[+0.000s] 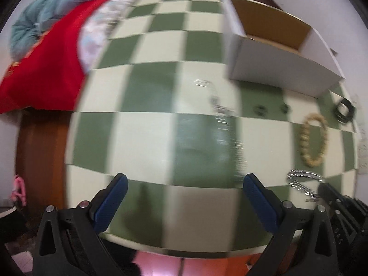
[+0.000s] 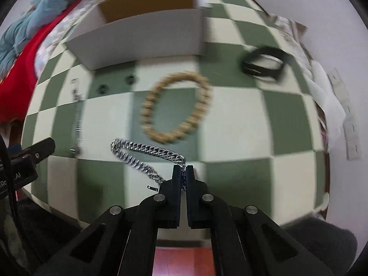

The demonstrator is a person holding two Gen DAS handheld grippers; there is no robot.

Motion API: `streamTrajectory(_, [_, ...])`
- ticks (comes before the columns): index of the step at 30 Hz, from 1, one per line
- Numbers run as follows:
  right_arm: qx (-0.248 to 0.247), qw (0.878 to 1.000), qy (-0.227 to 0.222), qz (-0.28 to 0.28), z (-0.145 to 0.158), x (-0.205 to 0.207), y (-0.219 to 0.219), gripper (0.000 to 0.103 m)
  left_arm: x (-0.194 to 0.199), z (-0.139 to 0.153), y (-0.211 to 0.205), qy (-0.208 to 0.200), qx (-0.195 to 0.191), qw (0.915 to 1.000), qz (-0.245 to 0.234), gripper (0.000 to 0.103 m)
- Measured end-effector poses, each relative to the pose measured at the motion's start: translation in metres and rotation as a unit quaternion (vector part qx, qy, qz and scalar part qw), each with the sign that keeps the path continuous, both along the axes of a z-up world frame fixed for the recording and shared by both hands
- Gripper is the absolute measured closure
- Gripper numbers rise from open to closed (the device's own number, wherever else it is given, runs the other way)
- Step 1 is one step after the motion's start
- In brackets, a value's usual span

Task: Organize jewelry
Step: 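Close the right tool on the thick curb-chain bracelet while the left tool grips the thin pendant chain, then carry both held chains up and over the white box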

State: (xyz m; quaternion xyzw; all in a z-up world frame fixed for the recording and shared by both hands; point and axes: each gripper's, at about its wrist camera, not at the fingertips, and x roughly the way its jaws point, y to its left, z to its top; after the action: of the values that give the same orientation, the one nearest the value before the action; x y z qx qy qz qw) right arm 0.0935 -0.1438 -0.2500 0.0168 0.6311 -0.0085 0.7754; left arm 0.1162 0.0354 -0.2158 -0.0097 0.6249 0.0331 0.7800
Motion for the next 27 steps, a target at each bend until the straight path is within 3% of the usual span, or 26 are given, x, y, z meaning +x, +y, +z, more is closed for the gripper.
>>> streamTrajectory(6, [0.000,1.000,-0.001,-0.022,0.004,-0.009,-0.023,0.100,0.000,-0.015,-0.042,0.011,0.000,0.9990,-0.043,0.028])
streamTrajectory(9, [0.000,1.000,-0.003,-0.024,0.004,-0.007,-0.022,0.100,-0.003,-0.016,-0.048,0.006,-0.004,0.9990,-0.045,0.037])
streamTrajectory(11, [0.002,1.000,-0.004,-0.026,0.004,-0.008,-0.023,0.099,-0.003,-0.015,-0.050,0.005,-0.012,0.9988,-0.047,0.048])
streamTrajectory(13, [0.002,1.000,-0.005,-0.027,0.003,-0.006,-0.021,0.099,-0.002,-0.012,-0.054,0.000,-0.012,0.9986,-0.052,0.067])
streamTrajectory(14, [0.003,1.000,-0.005,-0.028,0.004,-0.004,-0.023,0.099,-0.002,-0.011,-0.056,0.000,-0.013,0.9984,-0.055,0.082])
streamTrajectory(16, [0.003,1.000,-0.006,-0.029,0.003,-0.004,-0.022,0.099,-0.001,-0.010,-0.058,0.003,-0.014,0.9982,-0.058,0.095])
streamTrajectory(27, [0.016,0.999,-0.008,-0.039,0.003,-0.001,-0.028,0.099,-0.014,-0.004,-0.049,-0.002,-0.025,0.9985,-0.049,0.096])
